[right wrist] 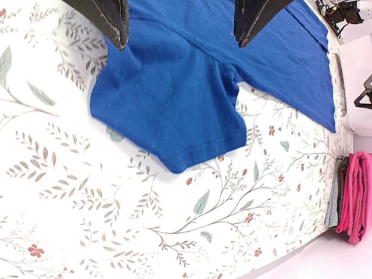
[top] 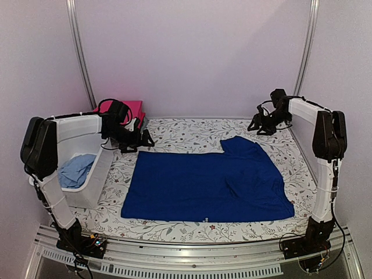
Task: Fold and stack the mixed laundry pile
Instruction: Adjust the 1/3-folded T-shirt at the center of the board, then pick up the flattened T-shirt from the center of the board.
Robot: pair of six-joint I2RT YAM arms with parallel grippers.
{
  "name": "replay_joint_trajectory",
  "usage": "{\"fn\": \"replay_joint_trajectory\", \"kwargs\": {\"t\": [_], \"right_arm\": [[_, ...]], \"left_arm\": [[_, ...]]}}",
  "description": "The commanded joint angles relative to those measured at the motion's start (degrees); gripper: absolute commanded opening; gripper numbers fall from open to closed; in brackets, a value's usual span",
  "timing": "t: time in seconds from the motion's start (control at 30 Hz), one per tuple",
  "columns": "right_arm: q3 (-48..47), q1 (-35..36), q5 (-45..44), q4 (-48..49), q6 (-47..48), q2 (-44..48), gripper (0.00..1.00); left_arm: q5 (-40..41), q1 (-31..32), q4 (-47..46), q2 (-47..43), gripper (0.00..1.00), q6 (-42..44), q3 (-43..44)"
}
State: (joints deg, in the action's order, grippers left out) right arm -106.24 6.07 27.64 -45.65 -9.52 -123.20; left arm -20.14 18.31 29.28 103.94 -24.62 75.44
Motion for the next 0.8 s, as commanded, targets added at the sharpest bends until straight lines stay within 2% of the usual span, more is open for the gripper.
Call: {"fn": "replay_joint_trajectory", "kwargs": {"t": [0.0,0.3,0.47,0.53,0.67,0.77], "right_arm": [[-7.4,0.8,-2.5,-0.9,0.9,-7.6,0.6],[-14.4,4.0,-16.0,-3.9,6.5,-16.8,0.6],[-14.7,6.7,-20.8,-4.6,8.9,-19.8,0.55],[-15.1,7.7,-22.1,-4.5,8.9,-20.9,0.48],[-19.9,9.3,-23.7,-4.0,10.4,-25.1,0.23],[-25.4,9.6,-22.7,-3.4,9.8,-28.6,0.16]], "left_arm": [[-0.5,-0.3,-0.5,1.5,0.99,0.1,1.8],[-0.4,-1.5,-0.3,2.3,0.99,0.0,1.6],[-0.4,-2.0,-0.2,2.6,0.99,0.0,1.6],[-0.5,-2.3,-0.1,2.7,0.99,0.0,1.8],[-0.6,-2.7,-0.3,3.4,0.99,-0.1,2.1],[-0.6,-2.9,-0.2,4.2,0.99,-0.2,2.3]]}}
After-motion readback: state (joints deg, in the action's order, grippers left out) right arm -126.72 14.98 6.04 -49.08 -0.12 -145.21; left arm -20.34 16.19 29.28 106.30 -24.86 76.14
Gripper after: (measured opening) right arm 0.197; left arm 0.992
